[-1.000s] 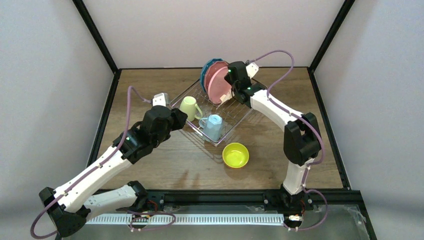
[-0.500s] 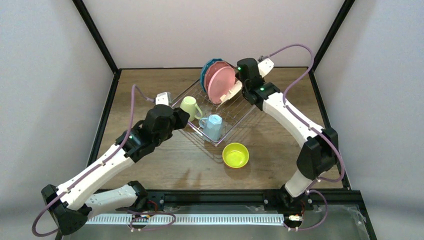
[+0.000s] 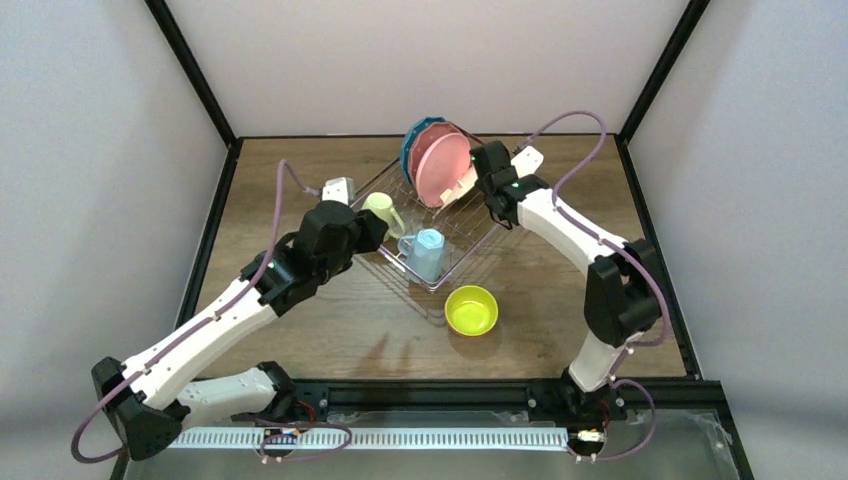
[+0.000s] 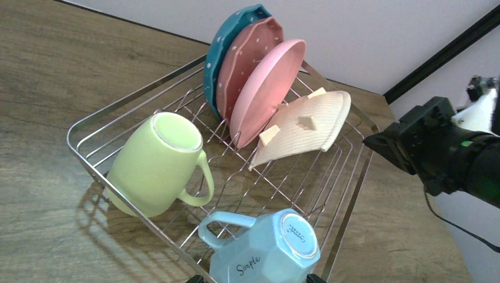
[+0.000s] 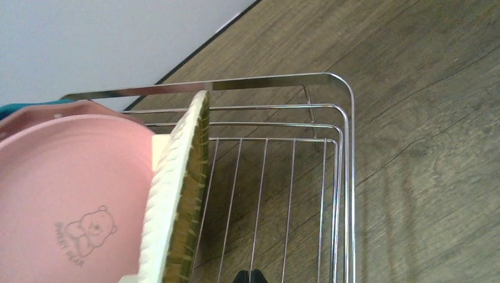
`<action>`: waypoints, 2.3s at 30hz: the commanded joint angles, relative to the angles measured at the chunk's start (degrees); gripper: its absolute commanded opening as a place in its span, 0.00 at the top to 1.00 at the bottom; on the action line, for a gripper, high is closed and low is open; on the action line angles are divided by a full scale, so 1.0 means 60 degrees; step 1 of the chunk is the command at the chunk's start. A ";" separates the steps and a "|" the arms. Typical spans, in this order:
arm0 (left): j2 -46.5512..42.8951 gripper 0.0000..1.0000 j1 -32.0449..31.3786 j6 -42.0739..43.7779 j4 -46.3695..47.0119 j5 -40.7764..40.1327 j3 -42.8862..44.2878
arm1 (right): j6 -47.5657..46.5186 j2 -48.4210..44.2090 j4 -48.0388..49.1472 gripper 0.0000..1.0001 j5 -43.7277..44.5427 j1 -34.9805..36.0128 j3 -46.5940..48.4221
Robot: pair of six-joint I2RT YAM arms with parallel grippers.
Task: Load the mixed dishes into the dish rack
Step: Insert the plate into the dish rack, then grab the bowl from the bowl.
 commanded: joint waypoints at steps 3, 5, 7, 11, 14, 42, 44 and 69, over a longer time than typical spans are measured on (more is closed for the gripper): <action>0.0529 0.00 0.0020 0.0370 0.0033 -0.0076 0.0672 | -0.0113 0.1151 0.0178 0.99 -0.0426 -0.0149 0.0769; 0.0654 0.00 0.0029 0.0378 0.0107 -0.0138 0.0729 | -0.0324 0.1452 0.0349 0.99 -0.0536 -0.0177 0.1031; 0.0828 0.00 0.0024 0.0396 0.0106 -0.0172 0.0823 | -0.0492 0.1710 0.0435 0.99 -0.0649 -0.0222 0.1313; 0.1113 0.00 0.0032 0.0476 0.0122 -0.0349 0.0944 | -0.0777 0.2301 0.0537 0.99 -0.0911 -0.0290 0.2021; 0.1322 0.00 0.0024 0.0516 0.0200 -0.0428 0.1039 | -0.1011 0.2725 0.0466 0.99 -0.1045 -0.0307 0.2646; 0.2130 0.00 0.0024 -0.0056 0.0558 -0.0649 0.1331 | -0.1958 0.3878 0.0399 0.99 -0.1889 -0.0379 0.4381; 0.2192 0.00 0.0030 -0.0087 0.0568 -0.0617 0.1378 | -0.1954 0.3770 0.0486 0.99 -0.1942 -0.0378 0.4180; 0.2308 0.00 0.0031 -0.0136 0.0567 -0.0291 0.1449 | -0.1764 0.2557 0.0828 0.99 -0.1752 -0.0380 0.2678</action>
